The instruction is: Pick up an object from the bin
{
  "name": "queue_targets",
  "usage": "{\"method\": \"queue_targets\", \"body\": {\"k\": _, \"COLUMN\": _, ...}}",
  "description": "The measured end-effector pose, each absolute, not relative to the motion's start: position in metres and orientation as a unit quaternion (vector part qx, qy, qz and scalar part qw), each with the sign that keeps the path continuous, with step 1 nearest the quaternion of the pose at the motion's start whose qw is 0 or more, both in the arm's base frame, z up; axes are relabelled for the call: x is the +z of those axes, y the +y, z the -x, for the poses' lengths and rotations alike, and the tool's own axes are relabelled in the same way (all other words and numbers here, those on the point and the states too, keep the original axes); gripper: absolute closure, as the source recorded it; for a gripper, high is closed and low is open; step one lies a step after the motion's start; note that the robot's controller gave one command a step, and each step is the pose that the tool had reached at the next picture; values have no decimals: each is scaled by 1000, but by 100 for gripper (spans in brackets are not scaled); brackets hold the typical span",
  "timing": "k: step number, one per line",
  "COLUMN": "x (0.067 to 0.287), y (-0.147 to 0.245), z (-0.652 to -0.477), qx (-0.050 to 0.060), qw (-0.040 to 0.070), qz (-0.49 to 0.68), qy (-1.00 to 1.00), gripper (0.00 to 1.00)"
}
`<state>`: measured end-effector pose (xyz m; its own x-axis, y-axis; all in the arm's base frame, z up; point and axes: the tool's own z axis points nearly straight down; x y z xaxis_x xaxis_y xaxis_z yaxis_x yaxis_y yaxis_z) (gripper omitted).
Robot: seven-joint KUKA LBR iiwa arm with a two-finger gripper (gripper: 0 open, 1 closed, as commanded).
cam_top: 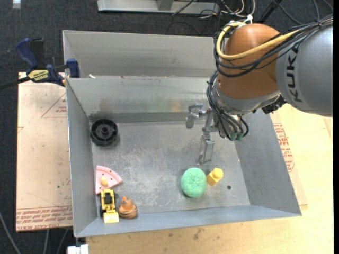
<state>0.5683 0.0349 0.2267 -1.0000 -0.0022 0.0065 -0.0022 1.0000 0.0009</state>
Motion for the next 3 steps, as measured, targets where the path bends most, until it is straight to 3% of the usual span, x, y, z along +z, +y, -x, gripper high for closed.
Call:
{"method": "queue_targets", "body": {"k": 1, "x": 231, "y": 35, "z": -570, "qx": -1, "qw": -1, "qz": 0, "qy": -1000, "gripper": 100}}
{"method": "queue_targets", "body": {"k": 2, "x": 231, "y": 35, "z": -570, "qx": -1, "qw": -1, "qz": 0, "qy": -1000, "gripper": 0}}
{"method": "queue_targets", "body": {"k": 3, "x": 231, "y": 35, "z": -570, "qx": -1, "qw": -1, "qz": 0, "qy": -1000, "gripper": 0}}
